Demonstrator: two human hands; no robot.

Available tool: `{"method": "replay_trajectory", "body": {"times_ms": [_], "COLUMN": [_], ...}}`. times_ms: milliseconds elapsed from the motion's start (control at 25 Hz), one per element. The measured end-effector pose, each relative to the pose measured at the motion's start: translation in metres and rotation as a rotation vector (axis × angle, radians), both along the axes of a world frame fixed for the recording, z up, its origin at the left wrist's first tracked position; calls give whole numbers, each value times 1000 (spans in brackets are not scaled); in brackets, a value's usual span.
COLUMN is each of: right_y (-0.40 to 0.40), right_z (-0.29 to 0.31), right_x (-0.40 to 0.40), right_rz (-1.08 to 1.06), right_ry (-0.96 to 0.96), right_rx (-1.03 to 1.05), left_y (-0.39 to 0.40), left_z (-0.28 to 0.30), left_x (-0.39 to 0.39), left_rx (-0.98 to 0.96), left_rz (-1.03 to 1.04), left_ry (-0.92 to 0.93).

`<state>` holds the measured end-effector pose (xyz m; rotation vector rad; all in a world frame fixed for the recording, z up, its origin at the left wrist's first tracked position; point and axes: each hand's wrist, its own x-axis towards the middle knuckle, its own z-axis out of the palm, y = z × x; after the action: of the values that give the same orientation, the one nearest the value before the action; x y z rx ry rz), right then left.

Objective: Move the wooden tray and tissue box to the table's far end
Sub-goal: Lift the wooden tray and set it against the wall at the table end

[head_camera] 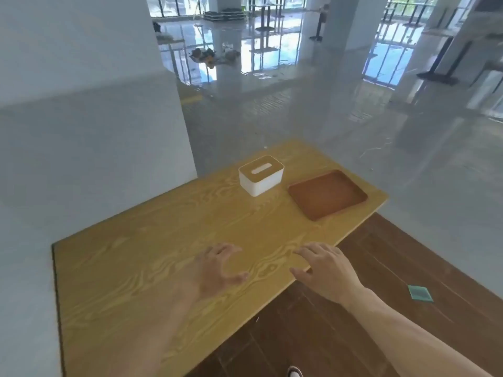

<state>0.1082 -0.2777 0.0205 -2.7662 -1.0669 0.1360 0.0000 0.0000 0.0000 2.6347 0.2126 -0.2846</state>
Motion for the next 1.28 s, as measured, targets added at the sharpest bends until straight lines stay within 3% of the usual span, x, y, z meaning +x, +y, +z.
{"method": "replay_trajectory", "body": {"times_ms": [320, 720, 1280], "right_y": [-87, -172, -125], "right_z": [-26, -37, -78], "right_x": [22, 134, 301], "right_rz": [-122, -101, -64], "right_ry": [148, 182, 268], "right_rx": [-105, -92, -111], "left_y": [-74, -148, -101], "left_z": [-21, -26, -75], "left_x": [65, 170, 307], "left_rx": [-84, -58, -133], "left_rz": [-154, -133, -9], "left_ry": [149, 210, 265]}}
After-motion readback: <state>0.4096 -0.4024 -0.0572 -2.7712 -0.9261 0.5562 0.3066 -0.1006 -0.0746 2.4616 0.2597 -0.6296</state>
